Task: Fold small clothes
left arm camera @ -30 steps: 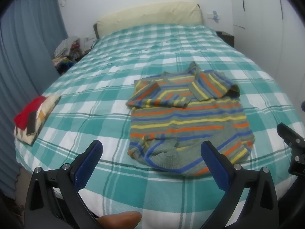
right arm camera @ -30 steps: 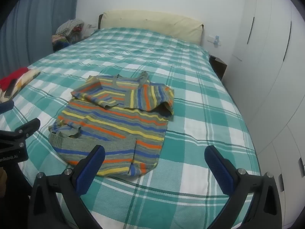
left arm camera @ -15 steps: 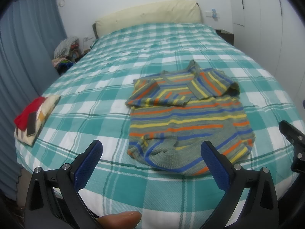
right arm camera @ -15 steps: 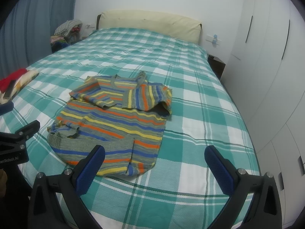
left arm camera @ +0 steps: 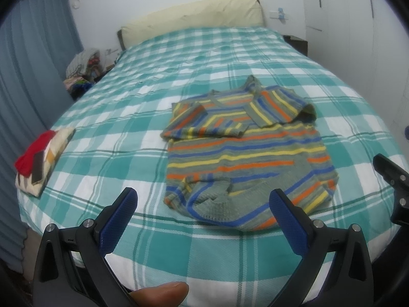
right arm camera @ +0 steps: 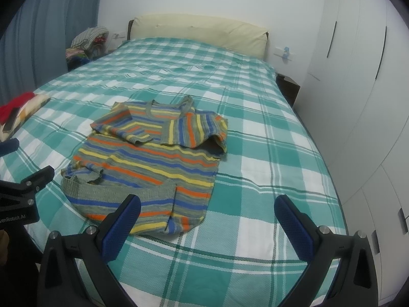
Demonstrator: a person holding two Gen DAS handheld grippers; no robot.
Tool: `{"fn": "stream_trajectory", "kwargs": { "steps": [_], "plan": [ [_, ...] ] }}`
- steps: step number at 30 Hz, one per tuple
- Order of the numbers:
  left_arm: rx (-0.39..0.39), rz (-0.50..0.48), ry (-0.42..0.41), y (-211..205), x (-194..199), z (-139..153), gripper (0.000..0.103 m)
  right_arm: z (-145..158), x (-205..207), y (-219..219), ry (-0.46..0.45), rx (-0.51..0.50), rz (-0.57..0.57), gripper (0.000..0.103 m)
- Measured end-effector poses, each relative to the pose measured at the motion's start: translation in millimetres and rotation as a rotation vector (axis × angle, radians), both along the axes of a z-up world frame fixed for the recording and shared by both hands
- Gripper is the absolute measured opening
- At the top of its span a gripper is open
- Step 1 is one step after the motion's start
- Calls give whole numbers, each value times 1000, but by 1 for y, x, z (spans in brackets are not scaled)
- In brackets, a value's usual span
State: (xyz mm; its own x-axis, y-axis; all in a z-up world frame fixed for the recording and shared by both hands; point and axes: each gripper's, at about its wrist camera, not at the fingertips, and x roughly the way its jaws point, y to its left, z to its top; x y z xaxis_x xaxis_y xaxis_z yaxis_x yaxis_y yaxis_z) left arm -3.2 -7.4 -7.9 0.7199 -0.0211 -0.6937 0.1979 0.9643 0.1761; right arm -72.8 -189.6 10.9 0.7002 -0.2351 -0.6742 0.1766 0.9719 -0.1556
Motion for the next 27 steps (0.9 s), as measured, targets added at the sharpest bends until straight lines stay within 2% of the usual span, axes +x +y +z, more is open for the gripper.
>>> {"fn": "stream_trajectory", "kwargs": {
  "steps": [21,24,27],
  "plan": [
    [-1,-31,37,1,7,-8,103,-2,-1,-1,-3,-4,-1,103],
    [21,1,106,22,21,-26,103,-3,-3,-3,-1,-1,-11,103],
    [35,82,181,59,37,-49,103,-6,-6,-17,-18,7,-12,103]
  ]
}}
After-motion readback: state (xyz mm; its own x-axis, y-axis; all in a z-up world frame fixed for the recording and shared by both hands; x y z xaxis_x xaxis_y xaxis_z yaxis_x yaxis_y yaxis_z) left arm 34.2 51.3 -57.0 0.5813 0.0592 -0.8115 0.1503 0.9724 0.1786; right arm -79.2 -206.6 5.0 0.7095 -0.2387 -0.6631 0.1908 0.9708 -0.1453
